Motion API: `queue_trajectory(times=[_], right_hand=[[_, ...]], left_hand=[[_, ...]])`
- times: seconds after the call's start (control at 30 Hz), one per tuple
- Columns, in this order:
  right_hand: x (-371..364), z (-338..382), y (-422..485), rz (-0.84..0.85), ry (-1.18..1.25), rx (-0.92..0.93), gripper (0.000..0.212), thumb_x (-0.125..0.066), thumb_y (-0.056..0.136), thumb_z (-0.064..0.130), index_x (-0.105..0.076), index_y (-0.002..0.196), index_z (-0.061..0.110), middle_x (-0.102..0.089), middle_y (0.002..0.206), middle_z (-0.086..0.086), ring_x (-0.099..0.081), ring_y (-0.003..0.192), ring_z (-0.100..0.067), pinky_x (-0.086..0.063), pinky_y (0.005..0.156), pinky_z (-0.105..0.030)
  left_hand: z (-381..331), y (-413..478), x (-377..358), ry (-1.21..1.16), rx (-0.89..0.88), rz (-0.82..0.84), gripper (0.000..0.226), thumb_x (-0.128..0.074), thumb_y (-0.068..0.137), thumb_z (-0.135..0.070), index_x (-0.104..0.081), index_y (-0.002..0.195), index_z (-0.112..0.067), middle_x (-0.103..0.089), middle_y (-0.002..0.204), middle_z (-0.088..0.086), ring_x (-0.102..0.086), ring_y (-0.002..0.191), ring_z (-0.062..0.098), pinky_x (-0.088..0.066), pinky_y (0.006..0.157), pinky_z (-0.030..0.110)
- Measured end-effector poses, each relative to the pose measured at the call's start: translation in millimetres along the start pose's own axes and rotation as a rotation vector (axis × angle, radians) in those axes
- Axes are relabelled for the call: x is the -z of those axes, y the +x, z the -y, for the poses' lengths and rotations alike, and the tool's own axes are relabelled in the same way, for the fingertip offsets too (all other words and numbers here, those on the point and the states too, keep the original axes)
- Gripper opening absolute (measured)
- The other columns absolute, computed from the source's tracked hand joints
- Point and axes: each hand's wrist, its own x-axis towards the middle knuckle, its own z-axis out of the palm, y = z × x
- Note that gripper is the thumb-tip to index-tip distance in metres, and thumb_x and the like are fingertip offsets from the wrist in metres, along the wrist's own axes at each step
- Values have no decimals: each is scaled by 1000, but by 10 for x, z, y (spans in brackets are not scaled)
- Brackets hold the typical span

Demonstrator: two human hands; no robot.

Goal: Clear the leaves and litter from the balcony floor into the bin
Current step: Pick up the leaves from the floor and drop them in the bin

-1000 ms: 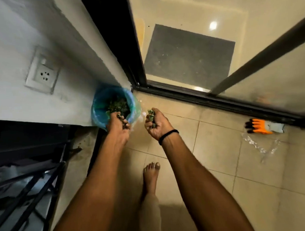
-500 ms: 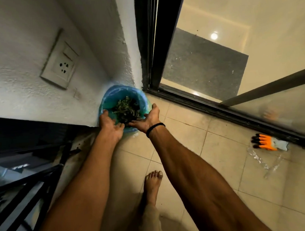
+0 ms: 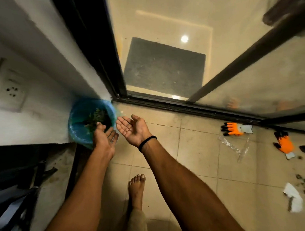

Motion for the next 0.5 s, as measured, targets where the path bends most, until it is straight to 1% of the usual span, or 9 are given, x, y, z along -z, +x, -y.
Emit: queue_trajectory(times=[0.1,0.17,0.23,0.3,0.37,0.43,0.5], right_hand=[[366,301,-305,-15,45,46,35,-36,104,28,-61,101,4,-67,100,-13,-53,131,-26,-42,109,-35],[706,547,-529,-24,82,86,33,-36,103,26,-61,103,4,-67,101,-13,-55,127,-27,-43,109,-36],[1078,784,-779,-32,132,143,31,-38,102,25,-61,104,5,-68,100,-13,-62,113,-26,-44,106,-36],[1461,1001,-1026,-59,184,183,29,-41,101,24,-62,99,5,-69,100,-12,-66,97,-23,-45,105,-36],[1884,1227,-1272,-68,234,231,28,-42,101,24,-63,97,6,-69,101,-12,-66,93,-23,-47,103,-36],[2244,1414,-1528,-93,288,263,29,-41,101,24,-63,96,6,-70,100,-12,-67,93,-23,-49,98,-35],[2710,1609,-1809,-115,343,309,29,-41,101,24,-63,96,6,-71,97,-12,-67,92,-23,-52,91,-33]], left_hand=[[316,-214,-311,138,-6,48,50,-39,106,-46,-48,142,-11,-54,143,17,-53,130,28,-44,106,38],[597,-368,-564,214,-11,85,51,-38,106,-44,-48,142,-9,-53,144,17,-52,132,29,-43,108,38],[895,-503,-820,284,-7,118,54,-37,107,-44,-45,144,-6,-51,145,18,-50,134,30,-41,110,39],[1190,-671,-1085,349,6,160,55,-37,107,-44,-44,145,-6,-49,147,20,-49,135,31,-40,110,39],[1538,-883,-1378,414,5,196,54,-37,107,-43,-46,144,-5,-51,145,19,-49,135,31,-40,109,38],[1826,-1154,-1633,466,-21,212,50,-43,105,-41,-52,138,-5,-58,134,17,-56,126,29,-44,105,37],[2225,-1484,-1920,532,-46,249,39,-48,103,-39,-62,120,-8,-63,117,14,-64,104,24,-47,101,37]])
